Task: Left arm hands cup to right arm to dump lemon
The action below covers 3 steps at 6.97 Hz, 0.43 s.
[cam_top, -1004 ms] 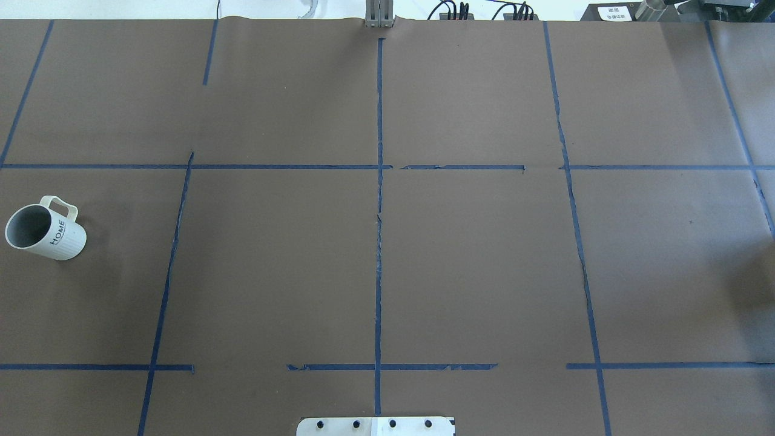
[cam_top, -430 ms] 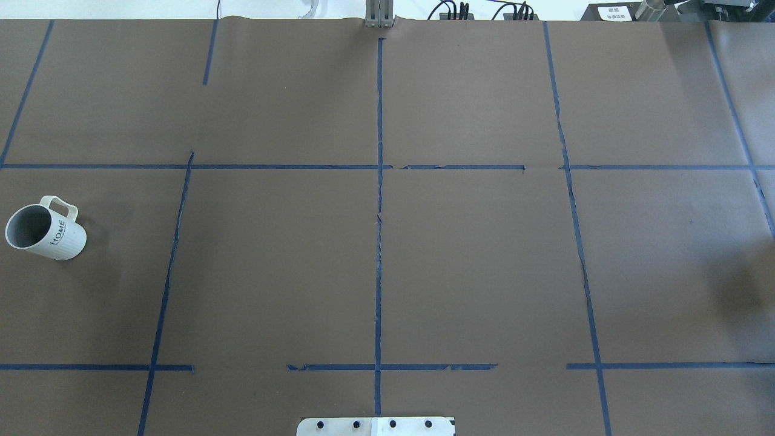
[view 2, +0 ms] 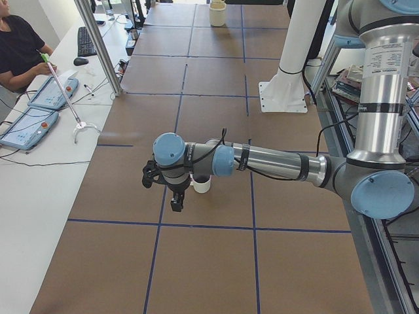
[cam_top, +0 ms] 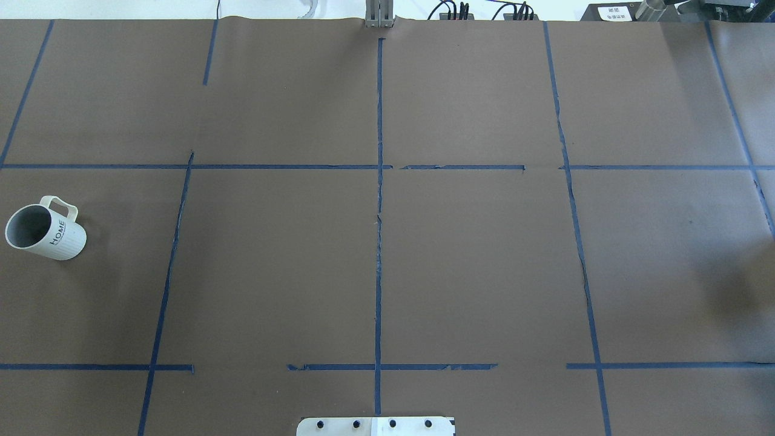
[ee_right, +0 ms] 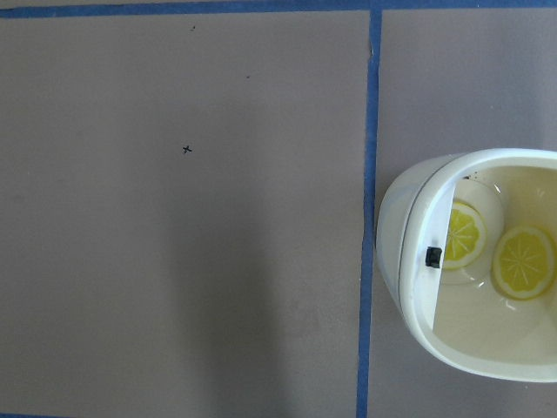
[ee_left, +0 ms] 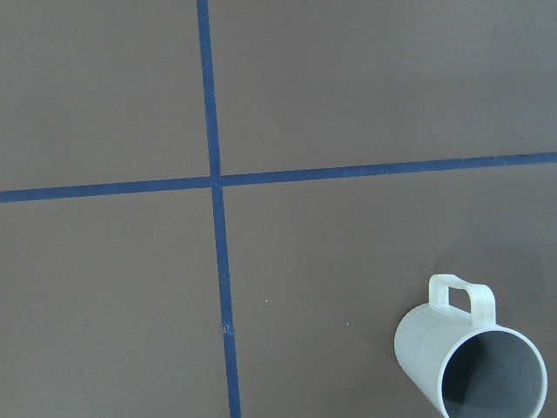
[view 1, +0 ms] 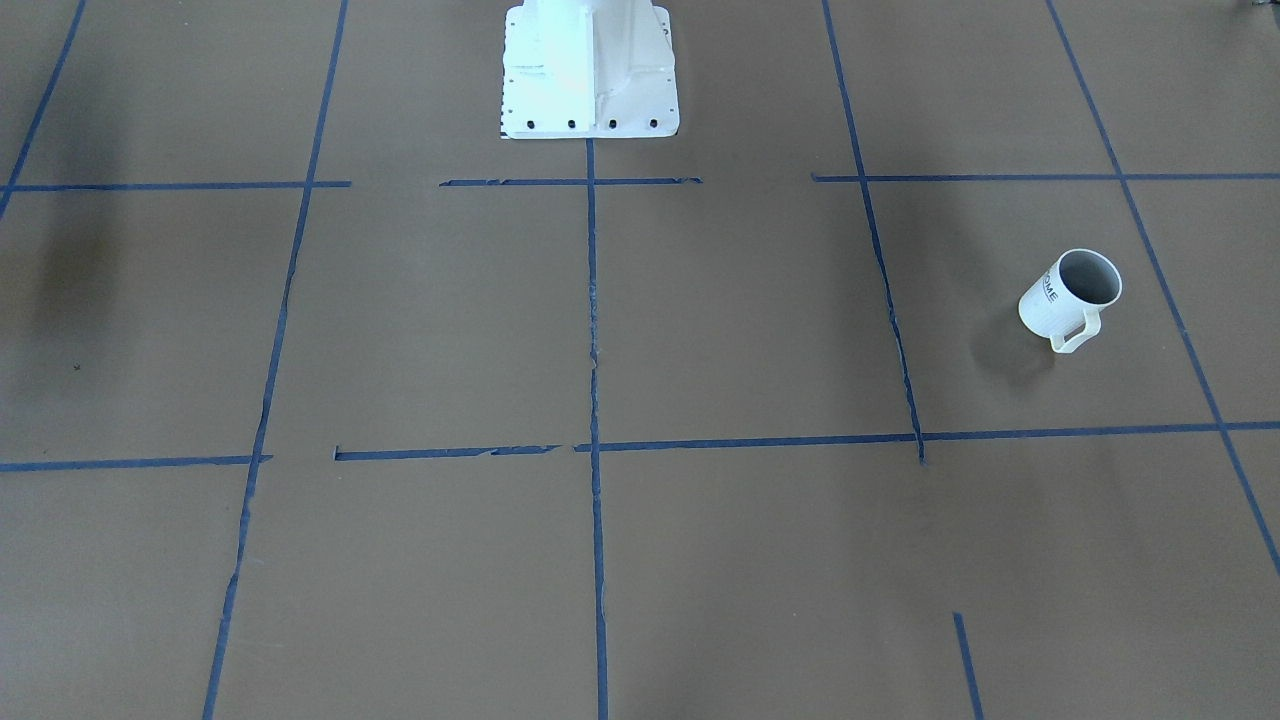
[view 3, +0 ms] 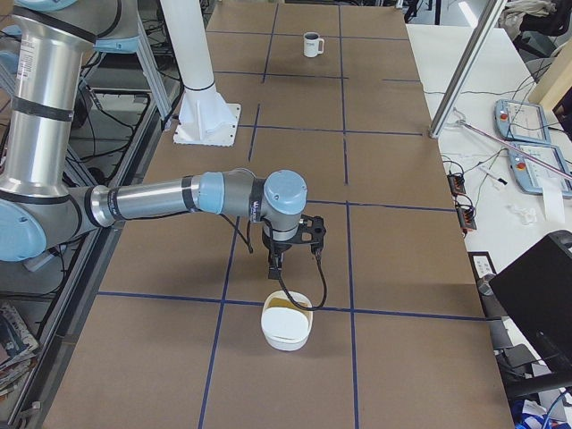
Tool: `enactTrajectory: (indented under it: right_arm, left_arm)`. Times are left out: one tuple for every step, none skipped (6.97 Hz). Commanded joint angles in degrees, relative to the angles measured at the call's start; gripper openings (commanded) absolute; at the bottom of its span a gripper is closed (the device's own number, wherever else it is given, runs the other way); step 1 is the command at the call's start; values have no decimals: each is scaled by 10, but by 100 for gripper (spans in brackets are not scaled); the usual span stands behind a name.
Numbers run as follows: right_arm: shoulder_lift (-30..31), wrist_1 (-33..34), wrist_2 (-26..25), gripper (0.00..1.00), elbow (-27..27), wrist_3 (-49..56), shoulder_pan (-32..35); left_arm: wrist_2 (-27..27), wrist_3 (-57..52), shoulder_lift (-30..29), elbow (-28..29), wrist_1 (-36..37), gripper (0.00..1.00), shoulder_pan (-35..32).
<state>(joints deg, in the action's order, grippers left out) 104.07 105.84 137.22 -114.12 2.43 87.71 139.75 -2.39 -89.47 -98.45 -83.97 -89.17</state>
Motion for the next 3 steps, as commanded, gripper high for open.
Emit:
enactTrajectory:
  right_arm:
    - [-5,0,-1,100,17,0,-5]
    - [-10,0,5,100,19,-1,-4]
    - [-16,-1,7,100,21,-26,-4]
  left_arm:
    - [1,-9,-2,7,20,100,-20]
    - [1,-9,-2,6,21,100,-18]
    - [1,-9,-1,6,21,100,-15]
